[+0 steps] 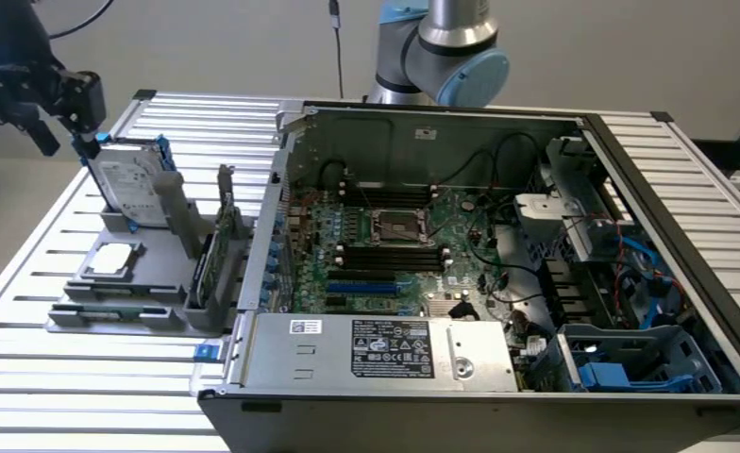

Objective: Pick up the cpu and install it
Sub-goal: 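Pick up the cpu and move it towards the insertion slot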

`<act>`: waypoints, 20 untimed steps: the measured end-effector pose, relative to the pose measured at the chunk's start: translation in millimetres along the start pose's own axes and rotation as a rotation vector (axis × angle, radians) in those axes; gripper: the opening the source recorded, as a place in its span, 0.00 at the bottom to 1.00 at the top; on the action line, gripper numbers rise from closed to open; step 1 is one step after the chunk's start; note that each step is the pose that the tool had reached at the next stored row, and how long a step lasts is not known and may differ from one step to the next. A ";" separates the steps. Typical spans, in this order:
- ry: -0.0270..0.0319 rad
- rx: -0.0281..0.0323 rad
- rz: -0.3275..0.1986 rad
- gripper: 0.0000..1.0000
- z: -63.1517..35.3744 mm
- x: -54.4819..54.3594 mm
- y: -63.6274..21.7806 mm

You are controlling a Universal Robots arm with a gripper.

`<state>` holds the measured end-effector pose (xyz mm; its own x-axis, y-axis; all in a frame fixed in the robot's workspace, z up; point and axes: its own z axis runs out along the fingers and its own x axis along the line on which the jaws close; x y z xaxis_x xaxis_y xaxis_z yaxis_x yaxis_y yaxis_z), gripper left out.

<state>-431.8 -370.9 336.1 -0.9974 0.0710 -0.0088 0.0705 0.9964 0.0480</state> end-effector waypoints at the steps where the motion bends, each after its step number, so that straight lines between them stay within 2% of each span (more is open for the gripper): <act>1: -0.0001 0.0000 0.000 0.59 1.8 0.0 -0.1; 2: 0.0002 0.0000 -0.001 0.59 3.6 0.0 -0.2; 3: 0.0003 0.0000 -0.003 0.65 5.4 0.1 -0.4; 10: 0.0013 -0.0002 -0.023 0.65 18.1 -0.1 -3.5; 15: 0.0019 -0.0002 -0.031 0.65 26.7 -0.5 -10.1; 20: 0.0017 -0.0003 -0.031 0.65 35.5 -1.2 -20.3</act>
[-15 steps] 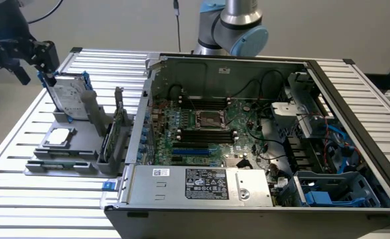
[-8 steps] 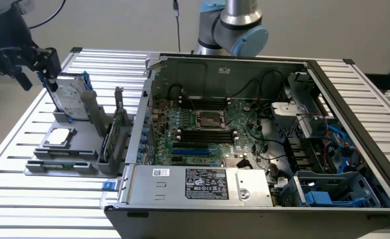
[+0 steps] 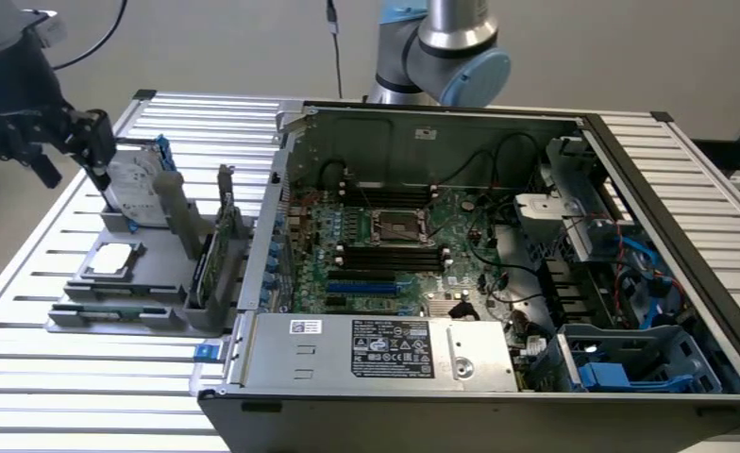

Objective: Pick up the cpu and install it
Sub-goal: 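Pick up the cpu and move it towards the insertion slot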

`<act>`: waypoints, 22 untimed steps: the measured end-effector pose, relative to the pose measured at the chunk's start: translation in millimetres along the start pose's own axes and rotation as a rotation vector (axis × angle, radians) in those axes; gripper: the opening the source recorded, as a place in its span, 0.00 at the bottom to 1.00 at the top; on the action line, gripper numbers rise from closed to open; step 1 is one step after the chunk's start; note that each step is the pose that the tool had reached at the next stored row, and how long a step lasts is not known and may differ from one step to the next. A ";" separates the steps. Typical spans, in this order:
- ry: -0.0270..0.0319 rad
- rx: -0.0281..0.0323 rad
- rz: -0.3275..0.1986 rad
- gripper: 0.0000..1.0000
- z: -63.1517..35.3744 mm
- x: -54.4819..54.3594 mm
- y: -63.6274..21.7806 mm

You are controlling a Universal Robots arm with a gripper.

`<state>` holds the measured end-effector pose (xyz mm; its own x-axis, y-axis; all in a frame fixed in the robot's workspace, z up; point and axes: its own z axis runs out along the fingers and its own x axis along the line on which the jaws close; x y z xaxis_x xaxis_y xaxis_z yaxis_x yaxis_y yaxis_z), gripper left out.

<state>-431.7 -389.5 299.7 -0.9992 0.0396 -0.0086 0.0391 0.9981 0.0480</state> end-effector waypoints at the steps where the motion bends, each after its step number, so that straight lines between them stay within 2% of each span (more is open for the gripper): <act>1: 0.0002 0.0000 0.000 0.65 1.7 -0.1 -1.9; 5: 0.0000 -0.0001 -0.001 0.65 8.7 -0.5 -6.9; 22: 0.0003 0.0000 -0.005 0.65 39.2 -4.2 -14.8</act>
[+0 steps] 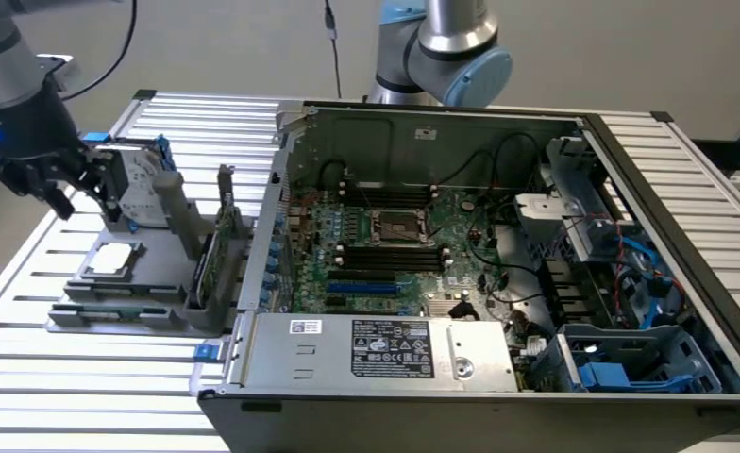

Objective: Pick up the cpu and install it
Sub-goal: 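Pick up the cpu and move it towards the insertion slot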

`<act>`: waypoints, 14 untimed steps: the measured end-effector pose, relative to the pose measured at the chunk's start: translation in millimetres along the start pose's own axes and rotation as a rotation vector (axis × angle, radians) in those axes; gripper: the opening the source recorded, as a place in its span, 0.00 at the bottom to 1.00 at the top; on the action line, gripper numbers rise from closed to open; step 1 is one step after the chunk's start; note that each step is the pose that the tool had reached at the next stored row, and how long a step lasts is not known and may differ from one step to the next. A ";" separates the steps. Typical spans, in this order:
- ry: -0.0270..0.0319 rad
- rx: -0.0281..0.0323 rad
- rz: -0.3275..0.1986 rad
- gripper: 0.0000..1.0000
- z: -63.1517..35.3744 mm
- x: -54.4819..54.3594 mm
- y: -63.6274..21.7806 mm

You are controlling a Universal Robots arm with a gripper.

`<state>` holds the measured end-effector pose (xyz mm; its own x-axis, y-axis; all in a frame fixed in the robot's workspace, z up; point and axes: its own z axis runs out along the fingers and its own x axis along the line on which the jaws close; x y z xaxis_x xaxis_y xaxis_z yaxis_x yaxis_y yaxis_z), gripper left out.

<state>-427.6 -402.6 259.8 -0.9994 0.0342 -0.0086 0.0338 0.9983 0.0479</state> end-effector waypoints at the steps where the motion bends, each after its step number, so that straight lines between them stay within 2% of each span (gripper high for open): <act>1: 0.0000 0.0000 0.000 0.65 1.9 -0.1 -0.5; 14: 0.0001 -0.0001 -0.003 0.65 25.3 -2.1 -6.1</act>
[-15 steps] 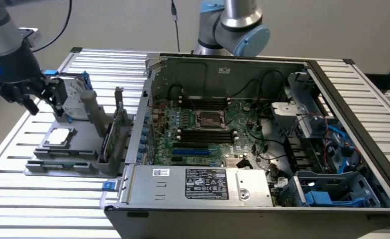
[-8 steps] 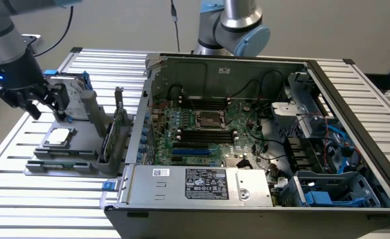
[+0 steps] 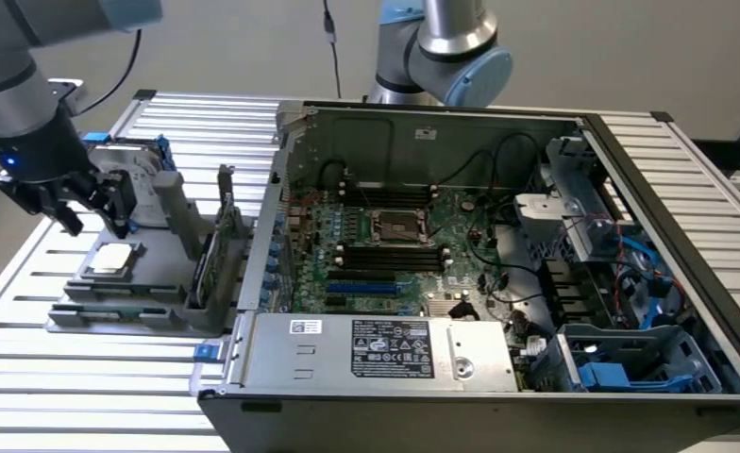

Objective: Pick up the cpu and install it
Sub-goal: 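Pick up the cpu and move it towards the insertion slot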

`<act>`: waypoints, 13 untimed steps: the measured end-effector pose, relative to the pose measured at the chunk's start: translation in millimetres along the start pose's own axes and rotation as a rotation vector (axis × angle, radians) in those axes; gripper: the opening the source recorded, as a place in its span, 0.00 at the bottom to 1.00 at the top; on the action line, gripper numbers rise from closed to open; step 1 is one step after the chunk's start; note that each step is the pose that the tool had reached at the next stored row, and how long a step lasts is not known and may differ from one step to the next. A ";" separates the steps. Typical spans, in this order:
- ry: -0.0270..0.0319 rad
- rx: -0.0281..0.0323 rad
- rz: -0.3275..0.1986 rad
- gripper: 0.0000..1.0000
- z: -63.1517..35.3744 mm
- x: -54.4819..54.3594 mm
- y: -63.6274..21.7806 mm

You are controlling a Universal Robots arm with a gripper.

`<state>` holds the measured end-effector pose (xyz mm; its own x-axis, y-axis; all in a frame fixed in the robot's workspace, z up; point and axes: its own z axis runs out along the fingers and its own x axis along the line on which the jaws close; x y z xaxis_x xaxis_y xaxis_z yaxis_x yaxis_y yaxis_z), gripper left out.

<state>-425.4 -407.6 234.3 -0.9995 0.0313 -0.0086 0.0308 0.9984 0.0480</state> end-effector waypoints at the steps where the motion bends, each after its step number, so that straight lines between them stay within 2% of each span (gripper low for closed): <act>1: 0.0001 0.0000 0.000 0.65 1.8 -0.1 -0.4; 13: 0.0003 0.0000 -0.002 0.65 23.5 -0.2 -4.6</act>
<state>-425.2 -411.0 210.6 -0.9995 0.0295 -0.0084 0.0290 0.9984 0.0479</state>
